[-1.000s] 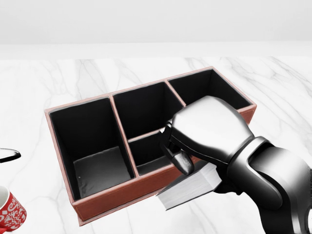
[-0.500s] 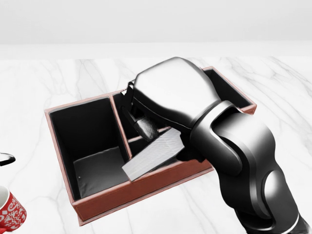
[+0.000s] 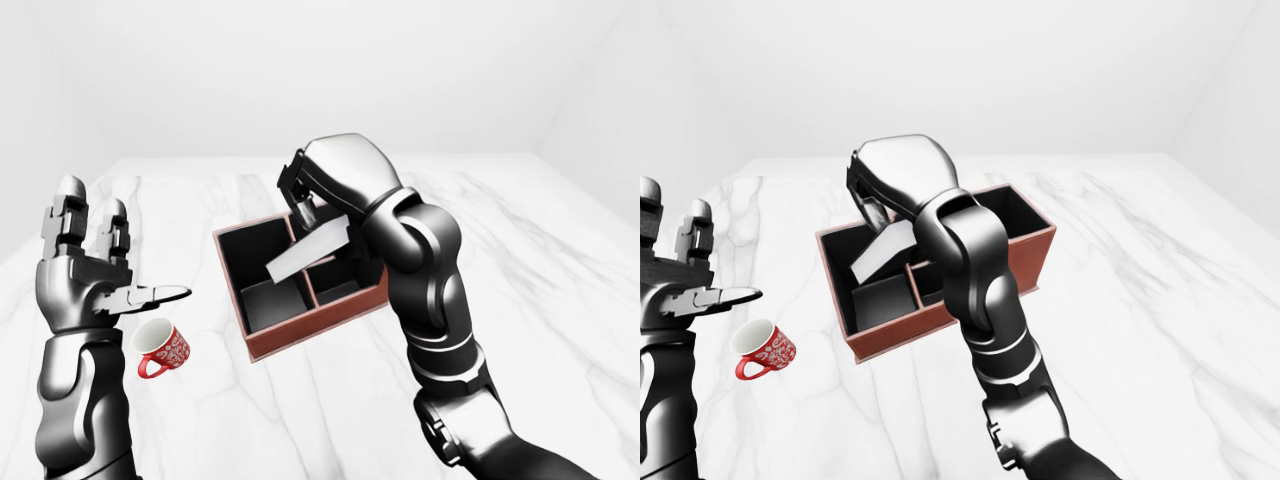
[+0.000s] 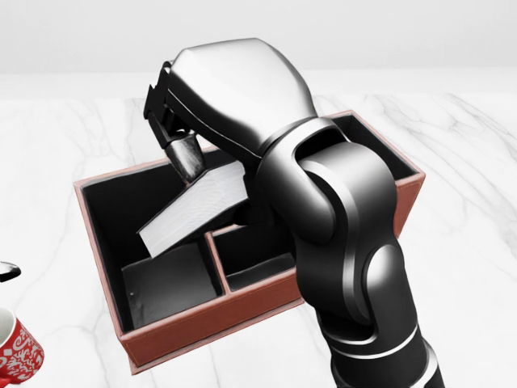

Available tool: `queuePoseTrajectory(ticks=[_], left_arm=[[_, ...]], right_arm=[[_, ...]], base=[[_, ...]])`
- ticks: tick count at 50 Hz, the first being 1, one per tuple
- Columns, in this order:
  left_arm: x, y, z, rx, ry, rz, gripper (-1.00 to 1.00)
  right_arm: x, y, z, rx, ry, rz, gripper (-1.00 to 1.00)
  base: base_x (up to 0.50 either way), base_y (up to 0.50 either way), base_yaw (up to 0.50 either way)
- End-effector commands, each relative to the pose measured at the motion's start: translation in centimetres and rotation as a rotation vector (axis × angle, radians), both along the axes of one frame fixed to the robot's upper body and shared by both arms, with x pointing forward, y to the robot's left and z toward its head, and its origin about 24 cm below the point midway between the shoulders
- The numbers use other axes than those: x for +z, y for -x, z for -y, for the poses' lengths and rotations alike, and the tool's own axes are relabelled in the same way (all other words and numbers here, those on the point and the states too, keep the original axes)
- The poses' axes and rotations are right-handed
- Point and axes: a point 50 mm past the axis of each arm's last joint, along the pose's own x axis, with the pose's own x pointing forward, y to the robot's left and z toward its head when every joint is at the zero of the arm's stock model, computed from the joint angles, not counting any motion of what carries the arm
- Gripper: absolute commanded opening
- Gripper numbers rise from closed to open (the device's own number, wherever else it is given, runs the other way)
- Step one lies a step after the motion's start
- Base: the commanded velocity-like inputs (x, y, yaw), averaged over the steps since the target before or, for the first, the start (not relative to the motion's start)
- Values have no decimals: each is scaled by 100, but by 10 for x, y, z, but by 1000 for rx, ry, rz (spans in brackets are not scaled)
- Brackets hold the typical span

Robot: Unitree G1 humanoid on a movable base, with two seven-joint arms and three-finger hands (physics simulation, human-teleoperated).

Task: Pick up the book and place it in the left compartment of the caddy.

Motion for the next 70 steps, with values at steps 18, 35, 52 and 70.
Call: queuePoseTrajectory(ticks=[18, 35, 52, 70], left_arm=[[-3, 5, -7, 5, 23, -1, 100], [-7, 8, -14, 12, 44, -12, 100], [-12, 8, -16, 12, 59, -28, 100], [-16, 5, -17, 6, 70, -44, 100]], right_arm=[[-17, -12, -37, 26, 38, -121, -100], [-27, -16, -55, 39, 90, -170, -100], [-43, -21, -67, 62, 204, -185, -100], [-46, -29, -79, 79, 259, -221, -100]], base=[[0, 0, 0], [0, 0, 0], [0, 0, 0], [0, 0, 0]])
